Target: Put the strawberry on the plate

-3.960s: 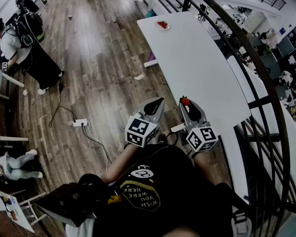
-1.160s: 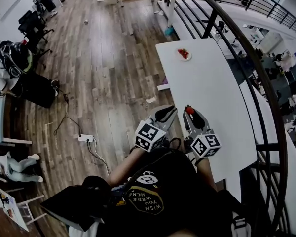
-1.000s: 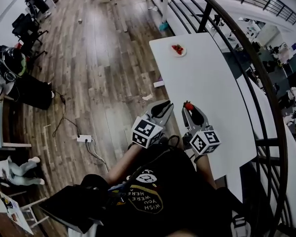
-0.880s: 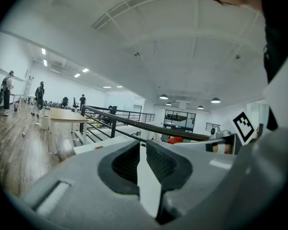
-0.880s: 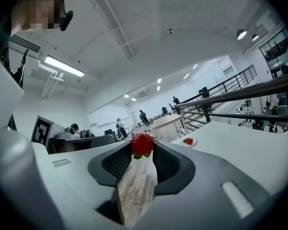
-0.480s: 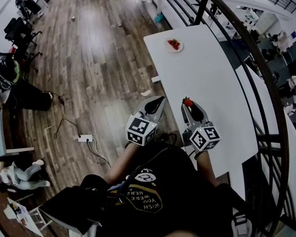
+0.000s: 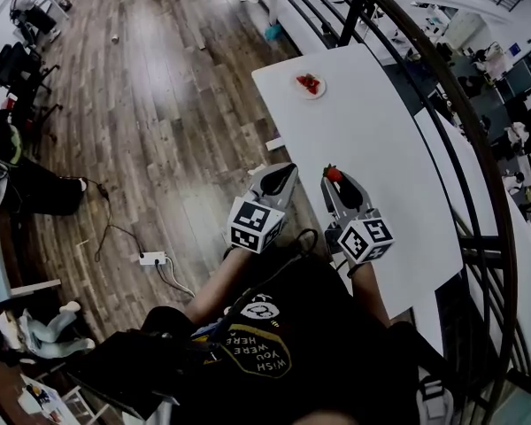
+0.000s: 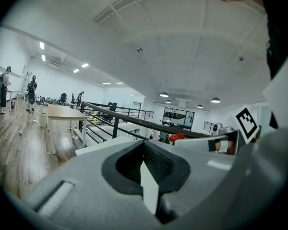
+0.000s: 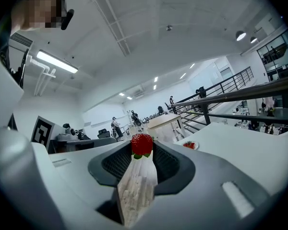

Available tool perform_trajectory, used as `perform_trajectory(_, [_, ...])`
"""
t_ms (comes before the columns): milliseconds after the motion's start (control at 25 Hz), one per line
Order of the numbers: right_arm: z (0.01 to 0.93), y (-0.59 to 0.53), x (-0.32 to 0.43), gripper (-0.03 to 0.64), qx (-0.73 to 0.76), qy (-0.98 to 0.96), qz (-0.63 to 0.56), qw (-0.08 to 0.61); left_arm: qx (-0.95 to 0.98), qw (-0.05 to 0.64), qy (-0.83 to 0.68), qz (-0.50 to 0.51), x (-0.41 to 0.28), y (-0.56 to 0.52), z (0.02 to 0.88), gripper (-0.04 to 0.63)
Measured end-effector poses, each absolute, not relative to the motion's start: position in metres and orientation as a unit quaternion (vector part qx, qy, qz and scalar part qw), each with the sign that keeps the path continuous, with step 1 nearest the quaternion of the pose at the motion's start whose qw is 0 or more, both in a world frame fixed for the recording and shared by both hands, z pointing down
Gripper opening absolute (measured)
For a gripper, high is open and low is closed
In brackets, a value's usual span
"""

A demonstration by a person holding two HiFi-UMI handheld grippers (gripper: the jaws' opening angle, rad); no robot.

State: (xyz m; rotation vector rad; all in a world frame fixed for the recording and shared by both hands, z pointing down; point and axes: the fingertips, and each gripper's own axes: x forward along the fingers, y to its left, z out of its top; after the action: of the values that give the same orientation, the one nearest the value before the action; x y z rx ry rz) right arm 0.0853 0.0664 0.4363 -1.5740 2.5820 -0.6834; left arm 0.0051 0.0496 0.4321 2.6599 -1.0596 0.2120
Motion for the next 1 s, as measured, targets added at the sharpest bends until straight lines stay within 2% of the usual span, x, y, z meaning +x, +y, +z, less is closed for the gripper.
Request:
perform_trajectory(480, [0.454,0.04,0.041,0.143,-0.505,0.83,-0.238,0.008,0.919,0.153,-0.358,0.066,-0.03,0.021,0.444,0.0])
perform_trajectory(1000, [0.456,-0.037,0.053,0.143,-0.476,0.846,-0.239,0.001,0.917,0.139,-0.362,0.089,-0.007,-0.044,0.439,0.0])
